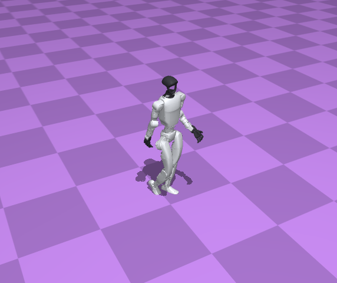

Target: Walk run

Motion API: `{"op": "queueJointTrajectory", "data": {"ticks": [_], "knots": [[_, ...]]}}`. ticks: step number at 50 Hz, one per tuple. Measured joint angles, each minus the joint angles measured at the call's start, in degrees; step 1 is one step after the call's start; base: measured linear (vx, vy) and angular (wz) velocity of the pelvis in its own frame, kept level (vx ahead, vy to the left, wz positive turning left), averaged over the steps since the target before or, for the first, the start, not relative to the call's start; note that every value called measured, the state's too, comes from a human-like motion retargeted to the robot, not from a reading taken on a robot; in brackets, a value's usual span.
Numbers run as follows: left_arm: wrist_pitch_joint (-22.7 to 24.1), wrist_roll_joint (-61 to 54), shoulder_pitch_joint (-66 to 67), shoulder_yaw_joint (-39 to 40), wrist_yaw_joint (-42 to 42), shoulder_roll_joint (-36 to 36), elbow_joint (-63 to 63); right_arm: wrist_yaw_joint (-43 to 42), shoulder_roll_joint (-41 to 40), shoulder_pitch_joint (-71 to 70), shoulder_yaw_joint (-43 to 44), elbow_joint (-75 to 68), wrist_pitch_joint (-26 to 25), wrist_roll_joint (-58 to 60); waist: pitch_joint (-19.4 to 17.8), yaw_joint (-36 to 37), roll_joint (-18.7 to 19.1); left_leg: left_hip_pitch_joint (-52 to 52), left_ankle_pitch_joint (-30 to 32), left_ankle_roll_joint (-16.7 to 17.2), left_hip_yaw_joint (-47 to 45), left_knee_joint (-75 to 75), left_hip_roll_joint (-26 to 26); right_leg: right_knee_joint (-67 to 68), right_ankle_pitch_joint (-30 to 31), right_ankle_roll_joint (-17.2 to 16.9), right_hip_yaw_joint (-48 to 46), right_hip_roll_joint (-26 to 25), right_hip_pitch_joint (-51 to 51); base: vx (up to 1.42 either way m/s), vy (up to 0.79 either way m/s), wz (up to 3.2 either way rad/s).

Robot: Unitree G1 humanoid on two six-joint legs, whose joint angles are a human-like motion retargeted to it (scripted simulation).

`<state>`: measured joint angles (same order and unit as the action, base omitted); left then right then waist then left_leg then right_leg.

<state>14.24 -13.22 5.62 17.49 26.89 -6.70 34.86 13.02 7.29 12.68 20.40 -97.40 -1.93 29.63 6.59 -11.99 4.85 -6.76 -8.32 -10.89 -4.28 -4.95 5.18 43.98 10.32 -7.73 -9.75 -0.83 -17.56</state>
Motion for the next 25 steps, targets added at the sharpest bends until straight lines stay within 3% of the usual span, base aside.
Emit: {"op": "queueJointTrajectory", "data": {"ticks": [2,5,7,9,12,15,17,20,21,22,25], "knots": [[0.9,1.2,-1.0,-0.5,2.3,0.8,-0.8,3.5,-1.2,6.9,1.7,0.0,-0.8,-0.3,0.0,-2.3,0.4,1.8,-1.1,-0.5,3.6,0.5,2.0,-6.7,-3.4,0.1,-1.4,4.8,-4.0,0.93,-0.29,1.72],[1.4,2.4,-2.6,-0.8,5.2,2.4,-1.5,8.8,-3.5,15.5,2.1,0.0,-1.9,0.1,-0.6,-5.1,-1.1,5.4,-3.1,-0.8,8.1,0.6,5.7,-21.4,-2.9,-1.6,0.8,10.2,-7.5,0.73,-0.35,1.44],[1.4,2.6,-3.4,-1.0,5.9,3.3,-1.4,11.4,-5.1,19.1,1.9,0.0,-2.2,2.5,-1.6,-5.9,-2.6,8.7,-4.5,-0.5,10.3,0.4,7.3,-30.8,-4.0,-0.2,0.4,13.4,-8.7,0.91,-0.58,1.03],[1.6,2.7,-3.4,-1.3,5.6,3.9,-1.2,13.7,-6.3,21.3,1.9,0.0,-1.8,5.6,-2.5,-6.4,-2.9,11.9,-5.1,0.2,12.1,0.1,7.1,-39.0,-7.3,0.0,5.7,12.5,-9.6,0.75,-0.49,0.70],[1.9,2.4,-2.5,-1.3,4.6,3.4,-0.1,17.8,-6.3,21.8,1.4,0.0,-0.5,8.1,-2.4,-6.6,-2.5,15.1,-4.2,1.9,12.6,-1.5,5.7,-43.5,-9.2,-4.5,9.8,11.9,-9.5,0.87,-0.57,0.53],[1.4,1.5,-0.2,0.1,3.6,1.8,1.3,18.7,-4.5,18.5,0.5,0.0,-1.2,7.0,-0.3,-8.0,-3.5,16.6,2.0,4.4,12.7,-5.4,6.3,-37.5,-3.5,-6.2,9.7,11.6,-8.7,0.97,-0.66,0.65],[1.3,0.8,1.8,0.9,3.9,0.7,2.4,15.0,-3.1,14.3,0.5,0.0,-2.3,4.5,1.0,-9.2,-3.0,15.7,12.3,6.0,12.2,-11.3,5.3,-35.5,-2.8,-4.4,10.3,11.3,-6.6,0.93,-0.63,0.65],[0.8,0.7,3.5,0.9,3.2,-1.0,4.1,7.8,-0.4,4.3,0.9,0.0,-3.5,-1.0,0.6,-9.1,-2.6,9.7,28.8,8.6,7.1,-27.7,3.5,-32.6,-6.7,-0.8,11.8,11.3,-2.4,0.87,-0.55,0.42],[0.7,0.7,3.7,0.8,2.6,-1.0,4.2,6.0,0.8,0.2,0.6,0.0,-3.5,-3.0,0.8,-8.6,-3.3,6.5,33.2,7.2,2.6,-33.5,2.1,-32.9,-7.5,0.7,9.4,12.1,-0.8,0.79,-0.48,0.40],[0.7,0.8,3.8,0.6,2.3,-1.0,4.4,4.3,2.1,-3.9,0.7,0.0,-3.5,-4.7,1.0,-8.3,-4.1,3.6,35.2,5.5,-1.7,-38.6,0.5,-33.1,-8.2,2.0,7.4,12.7,0.8,0.77,-0.48,0.35],[1.2,2.4,3.6,0.0,4.4,-0.2,4.4,-1.0,5.3,-16.0,3.4,1.5,-3.0,-8.0,1.7,-7.7,-5.2,-3.7,23.7,0.9,-8.8,-46.9,-2.2,-34.0,-10.3,3.8,4.0,13.1,4.5,0.78,-0.41,0.61]]}}
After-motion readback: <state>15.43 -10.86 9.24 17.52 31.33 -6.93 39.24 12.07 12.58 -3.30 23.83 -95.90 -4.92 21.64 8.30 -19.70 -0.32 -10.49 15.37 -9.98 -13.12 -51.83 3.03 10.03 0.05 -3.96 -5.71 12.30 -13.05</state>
